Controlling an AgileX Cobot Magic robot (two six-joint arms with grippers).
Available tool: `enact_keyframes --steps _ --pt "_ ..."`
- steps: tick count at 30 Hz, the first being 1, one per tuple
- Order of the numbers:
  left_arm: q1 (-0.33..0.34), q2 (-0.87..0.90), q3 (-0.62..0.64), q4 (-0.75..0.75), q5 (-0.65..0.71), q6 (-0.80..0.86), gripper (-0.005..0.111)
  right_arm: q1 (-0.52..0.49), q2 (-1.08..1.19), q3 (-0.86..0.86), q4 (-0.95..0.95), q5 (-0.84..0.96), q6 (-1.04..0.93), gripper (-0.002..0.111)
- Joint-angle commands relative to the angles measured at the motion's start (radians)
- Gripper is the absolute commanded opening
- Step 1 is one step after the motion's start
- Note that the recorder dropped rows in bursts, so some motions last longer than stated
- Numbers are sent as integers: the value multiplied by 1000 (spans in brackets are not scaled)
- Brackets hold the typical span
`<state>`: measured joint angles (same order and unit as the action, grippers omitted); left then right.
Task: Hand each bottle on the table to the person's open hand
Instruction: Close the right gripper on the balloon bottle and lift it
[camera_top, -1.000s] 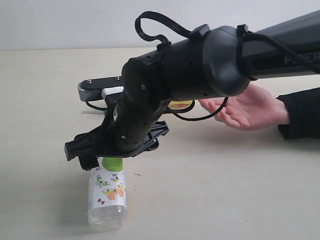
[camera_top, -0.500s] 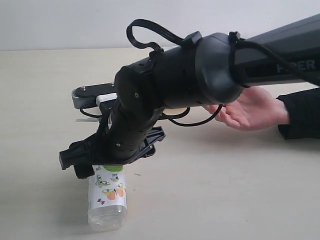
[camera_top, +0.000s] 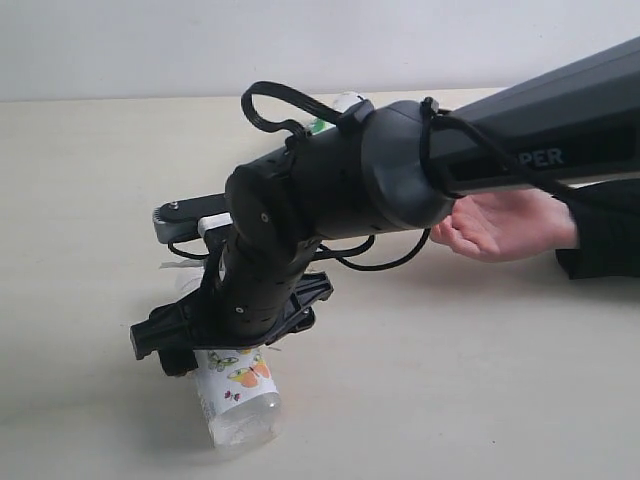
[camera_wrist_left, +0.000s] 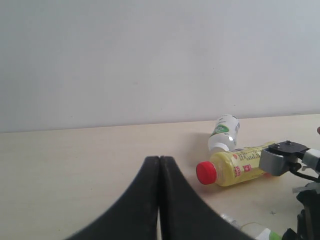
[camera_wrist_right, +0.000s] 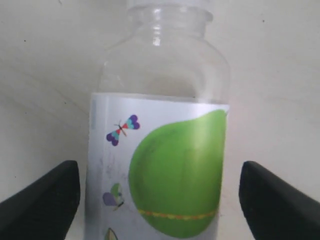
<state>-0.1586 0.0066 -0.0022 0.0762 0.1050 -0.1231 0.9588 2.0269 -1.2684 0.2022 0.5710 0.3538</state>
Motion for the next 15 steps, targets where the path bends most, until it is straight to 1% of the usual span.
enact_keyframes --steps 1,4,6,9,12,15 --pt "2 -7 2 -6 -3 1 0 1 14 -7 -27 17 -43 81" --pt "2 -7 2 -6 -3 1 0 1 14 -7 -39 34 -55 79" --pt "2 -7 2 -6 -3 1 0 1 14 -7 -49 36 -55 72" --pt "2 -7 2 -6 -3 1 0 1 14 -7 -49 36 -55 57" --pt "2 -7 2 -6 -3 1 0 1 14 -7 -49 36 -55 37" --pt "2 -7 2 -6 -3 1 0 1 3 -7 -49 55 -81 15"
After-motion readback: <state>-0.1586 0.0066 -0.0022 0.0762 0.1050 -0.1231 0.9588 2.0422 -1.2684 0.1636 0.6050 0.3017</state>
